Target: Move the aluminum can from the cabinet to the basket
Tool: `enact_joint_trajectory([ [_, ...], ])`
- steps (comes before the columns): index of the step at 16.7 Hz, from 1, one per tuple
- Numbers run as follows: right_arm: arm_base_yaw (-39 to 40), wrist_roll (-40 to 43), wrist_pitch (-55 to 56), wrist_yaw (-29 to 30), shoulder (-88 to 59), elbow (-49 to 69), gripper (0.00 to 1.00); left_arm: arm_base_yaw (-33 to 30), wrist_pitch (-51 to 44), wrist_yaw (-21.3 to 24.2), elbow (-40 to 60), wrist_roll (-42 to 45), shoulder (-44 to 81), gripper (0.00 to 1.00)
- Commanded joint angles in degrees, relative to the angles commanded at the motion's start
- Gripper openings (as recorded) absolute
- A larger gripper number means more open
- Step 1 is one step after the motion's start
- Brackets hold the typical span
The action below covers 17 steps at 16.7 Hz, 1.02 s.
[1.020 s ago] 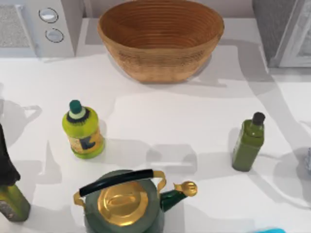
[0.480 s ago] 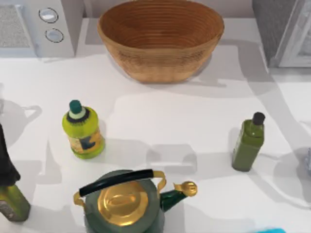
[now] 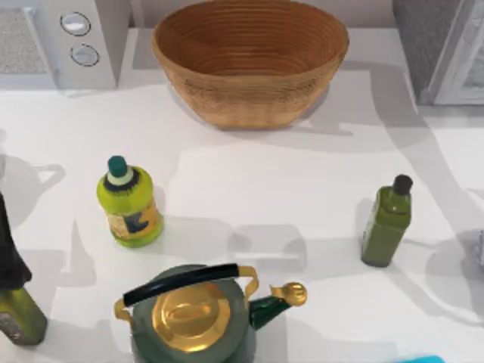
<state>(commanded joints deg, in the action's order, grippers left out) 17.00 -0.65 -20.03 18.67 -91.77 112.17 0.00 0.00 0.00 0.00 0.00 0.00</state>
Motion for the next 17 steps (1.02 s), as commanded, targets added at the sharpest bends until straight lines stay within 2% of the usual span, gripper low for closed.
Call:
enact_joint_trajectory([
  [5, 0.9, 0.1, -0.9, 0.9, 0.8, 0.4, 0.0, 0.0, 0.0, 0.0, 0.0, 0.0, 0.0, 1.0],
  [13, 18.1, 0.1, -20.3, 17.7, 15.4, 4.3, 0.0, 0.0, 0.0, 0.0, 0.0, 0.0, 0.0, 1.0],
  [17, 21.4, 0.1, -23.7, 21.1, 18.8, 4.8, 0.0, 0.0, 0.0, 0.0, 0.0, 0.0, 0.0, 1.0],
])
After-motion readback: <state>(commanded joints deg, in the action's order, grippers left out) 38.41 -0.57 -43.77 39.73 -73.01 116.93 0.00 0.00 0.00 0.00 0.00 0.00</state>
